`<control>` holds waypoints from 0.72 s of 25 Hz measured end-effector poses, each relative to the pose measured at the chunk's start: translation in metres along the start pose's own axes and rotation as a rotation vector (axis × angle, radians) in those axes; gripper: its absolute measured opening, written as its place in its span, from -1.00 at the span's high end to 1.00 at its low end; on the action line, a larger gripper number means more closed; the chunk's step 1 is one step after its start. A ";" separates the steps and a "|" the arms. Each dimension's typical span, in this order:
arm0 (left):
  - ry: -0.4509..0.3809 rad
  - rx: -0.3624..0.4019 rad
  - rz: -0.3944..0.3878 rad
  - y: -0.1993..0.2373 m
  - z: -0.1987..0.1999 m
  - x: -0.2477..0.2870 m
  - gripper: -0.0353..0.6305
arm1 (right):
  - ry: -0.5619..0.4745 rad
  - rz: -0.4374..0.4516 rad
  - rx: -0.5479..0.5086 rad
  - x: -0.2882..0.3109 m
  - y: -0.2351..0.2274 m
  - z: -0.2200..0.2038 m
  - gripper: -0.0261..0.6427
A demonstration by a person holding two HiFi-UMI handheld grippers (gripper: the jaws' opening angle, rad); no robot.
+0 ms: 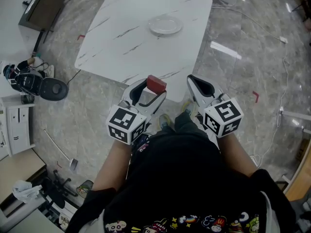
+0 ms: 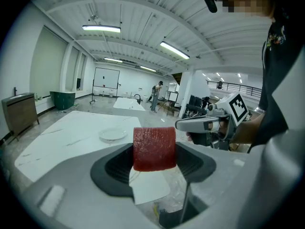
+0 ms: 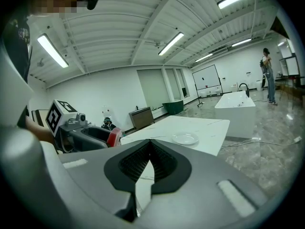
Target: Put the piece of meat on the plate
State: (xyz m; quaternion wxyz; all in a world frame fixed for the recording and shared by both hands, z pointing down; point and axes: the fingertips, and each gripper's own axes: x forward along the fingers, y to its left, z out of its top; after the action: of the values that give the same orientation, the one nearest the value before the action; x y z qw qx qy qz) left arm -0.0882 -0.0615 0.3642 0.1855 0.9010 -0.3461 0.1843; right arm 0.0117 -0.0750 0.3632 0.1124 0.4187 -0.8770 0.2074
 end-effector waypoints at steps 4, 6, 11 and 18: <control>0.017 -0.012 0.030 0.000 0.004 0.021 -0.27 | 0.010 0.028 0.005 0.002 -0.024 0.003 0.85; 0.027 -0.017 0.044 0.001 0.005 0.032 -0.27 | 0.018 0.043 0.005 0.004 -0.035 0.003 0.85; 0.040 -0.022 0.072 0.003 0.007 0.054 -0.27 | 0.034 0.078 -0.014 0.009 -0.059 0.001 0.85; 0.068 -0.022 0.086 0.020 0.007 0.068 -0.27 | 0.031 0.072 -0.002 0.018 -0.072 0.002 0.85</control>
State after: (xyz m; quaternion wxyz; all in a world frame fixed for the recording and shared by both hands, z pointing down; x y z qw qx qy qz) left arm -0.0536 -0.1157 0.3934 0.1988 0.8765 -0.3799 0.2189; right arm 0.0571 -0.1288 0.3871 0.1188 0.3836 -0.8898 0.2168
